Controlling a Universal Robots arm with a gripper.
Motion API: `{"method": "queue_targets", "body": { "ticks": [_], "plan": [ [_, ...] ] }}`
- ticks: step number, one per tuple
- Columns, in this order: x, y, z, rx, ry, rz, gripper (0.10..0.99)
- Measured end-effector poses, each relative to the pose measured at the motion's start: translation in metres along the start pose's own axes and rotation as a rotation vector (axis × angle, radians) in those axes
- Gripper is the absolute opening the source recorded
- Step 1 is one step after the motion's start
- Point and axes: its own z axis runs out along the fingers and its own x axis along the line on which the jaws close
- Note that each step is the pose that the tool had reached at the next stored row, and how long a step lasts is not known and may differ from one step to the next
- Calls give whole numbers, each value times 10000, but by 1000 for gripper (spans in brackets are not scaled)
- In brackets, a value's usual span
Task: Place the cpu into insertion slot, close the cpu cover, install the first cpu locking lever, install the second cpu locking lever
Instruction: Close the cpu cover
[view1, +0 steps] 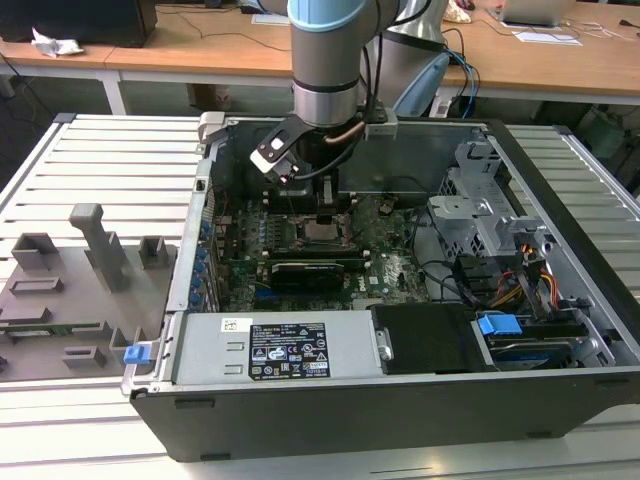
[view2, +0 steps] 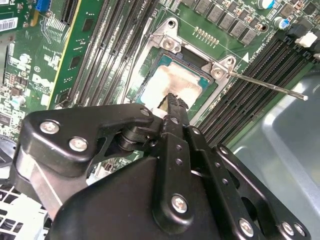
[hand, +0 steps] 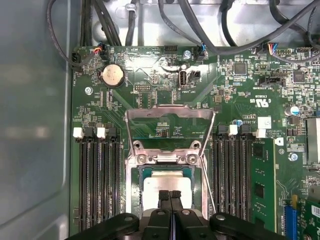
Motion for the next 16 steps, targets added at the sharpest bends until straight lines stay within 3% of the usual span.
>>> {"method": "queue_targets", "body": {
  "ticks": [11,16],
  "plan": [
    [8,12,-178,2,-39,-3,106],
    [8,14,-205,8,-39,-3,106]
  ]
}}
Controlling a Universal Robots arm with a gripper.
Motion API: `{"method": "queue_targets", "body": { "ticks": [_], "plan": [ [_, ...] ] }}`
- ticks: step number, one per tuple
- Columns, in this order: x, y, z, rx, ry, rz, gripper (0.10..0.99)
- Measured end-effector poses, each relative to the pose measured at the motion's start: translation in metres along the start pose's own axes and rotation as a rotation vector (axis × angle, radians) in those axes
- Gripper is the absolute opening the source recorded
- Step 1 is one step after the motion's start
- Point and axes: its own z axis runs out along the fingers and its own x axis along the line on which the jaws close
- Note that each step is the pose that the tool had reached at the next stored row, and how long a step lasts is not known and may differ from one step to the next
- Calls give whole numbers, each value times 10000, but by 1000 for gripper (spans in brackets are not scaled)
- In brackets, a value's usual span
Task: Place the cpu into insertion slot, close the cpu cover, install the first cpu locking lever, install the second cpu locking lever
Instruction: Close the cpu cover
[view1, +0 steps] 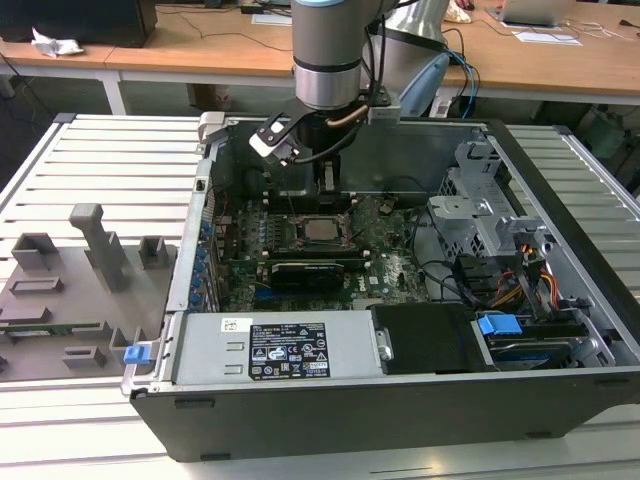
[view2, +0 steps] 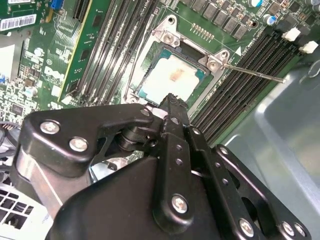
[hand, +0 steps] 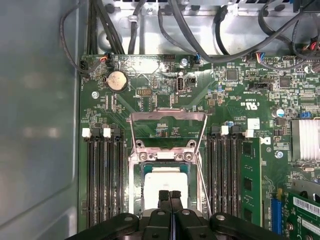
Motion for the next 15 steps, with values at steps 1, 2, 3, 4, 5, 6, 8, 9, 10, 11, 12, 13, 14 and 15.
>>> {"method": "queue_targets", "body": {
  "ticks": [1,2,3,4,5,6,8,9,10,11,12,13,14,15],
  "plan": [
    [0,0,-5,6,0,-1,106],
    [0,1,-7,4,4,0,106],
    [0,1,-12,6,1,0,106],
    [0,1,-14,6,1,0,106],
    [0,1,-17,6,1,0,106],
    [0,2,-21,7,0,0,106],
    [1,3,-40,6,0,-1,106],
    [1,3,-47,6,0,0,106],
    [2,4,-58,6,0,-1,106],
    [5,6,-78,6,-1,0,106],
    [6,7,-95,6,-1,1,106],
    [6,8,-109,6,-1,1,106],
    [6,9,-114,6,-1,0,106],
    [6,10,-118,6,-1,0,106]
  ]
}}
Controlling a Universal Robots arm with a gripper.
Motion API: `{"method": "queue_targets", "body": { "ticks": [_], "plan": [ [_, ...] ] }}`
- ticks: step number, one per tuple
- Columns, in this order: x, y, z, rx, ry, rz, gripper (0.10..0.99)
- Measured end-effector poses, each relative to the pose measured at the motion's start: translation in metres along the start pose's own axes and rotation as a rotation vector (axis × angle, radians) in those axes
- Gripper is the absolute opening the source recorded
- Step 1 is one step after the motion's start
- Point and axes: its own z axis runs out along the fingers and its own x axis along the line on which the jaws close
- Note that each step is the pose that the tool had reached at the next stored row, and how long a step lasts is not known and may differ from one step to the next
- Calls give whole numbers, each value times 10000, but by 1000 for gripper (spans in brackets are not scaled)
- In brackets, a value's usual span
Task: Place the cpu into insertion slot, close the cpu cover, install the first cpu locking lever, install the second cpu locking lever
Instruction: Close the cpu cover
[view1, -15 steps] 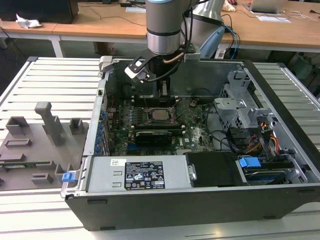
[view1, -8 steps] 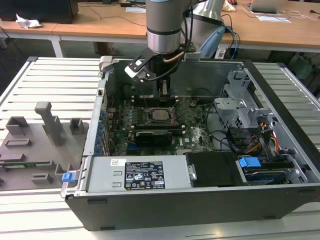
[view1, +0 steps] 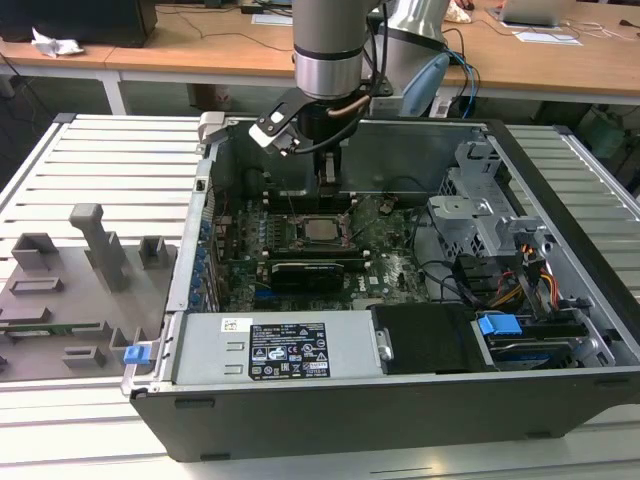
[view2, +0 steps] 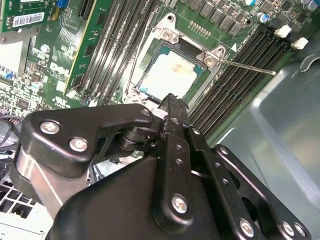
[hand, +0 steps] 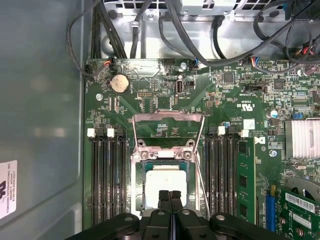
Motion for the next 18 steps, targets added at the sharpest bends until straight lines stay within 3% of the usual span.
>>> {"method": "queue_targets", "body": {
  "ticks": [18],
  "plan": [
    [22,16,-218,0,-2,-1,106]
  ]
}}
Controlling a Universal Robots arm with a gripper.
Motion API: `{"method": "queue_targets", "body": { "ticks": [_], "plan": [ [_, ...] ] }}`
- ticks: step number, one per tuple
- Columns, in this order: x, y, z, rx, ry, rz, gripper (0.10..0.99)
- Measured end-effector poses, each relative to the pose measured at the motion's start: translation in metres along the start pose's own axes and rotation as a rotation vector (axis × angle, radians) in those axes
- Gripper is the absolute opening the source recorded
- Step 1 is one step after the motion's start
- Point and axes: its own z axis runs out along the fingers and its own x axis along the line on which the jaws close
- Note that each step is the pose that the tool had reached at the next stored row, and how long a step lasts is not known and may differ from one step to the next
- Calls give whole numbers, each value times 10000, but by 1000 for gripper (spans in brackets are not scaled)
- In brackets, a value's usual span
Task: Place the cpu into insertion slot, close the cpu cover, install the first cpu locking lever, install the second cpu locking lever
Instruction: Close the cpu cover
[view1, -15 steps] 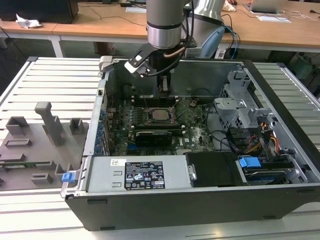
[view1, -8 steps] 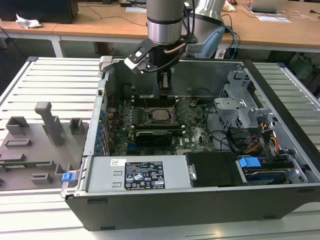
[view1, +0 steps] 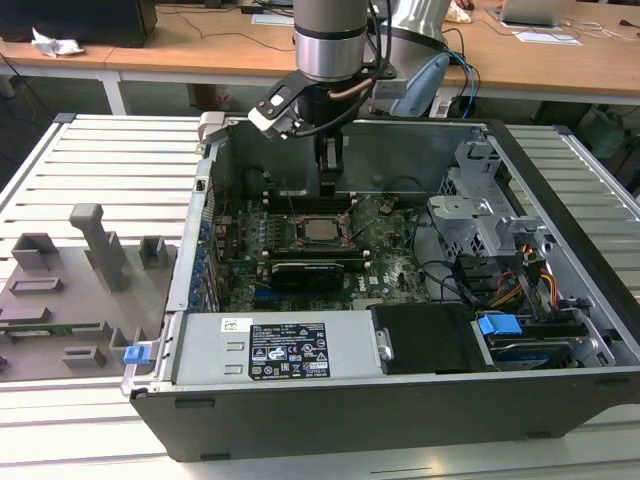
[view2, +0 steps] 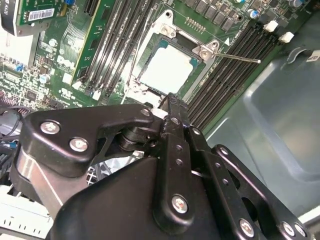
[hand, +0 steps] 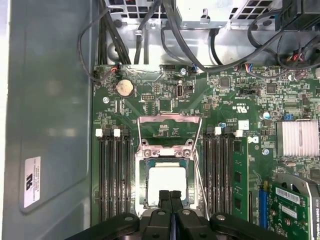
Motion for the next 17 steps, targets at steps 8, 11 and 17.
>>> {"method": "queue_targets", "body": {
  "ticks": [8,11,17],
  "plan": [
    [15,88,-69,1,-12,1,106],
    [16,140,-65,2,-12,0,106],
    [18,300,-53,5,-12,0,106]
  ]
}}
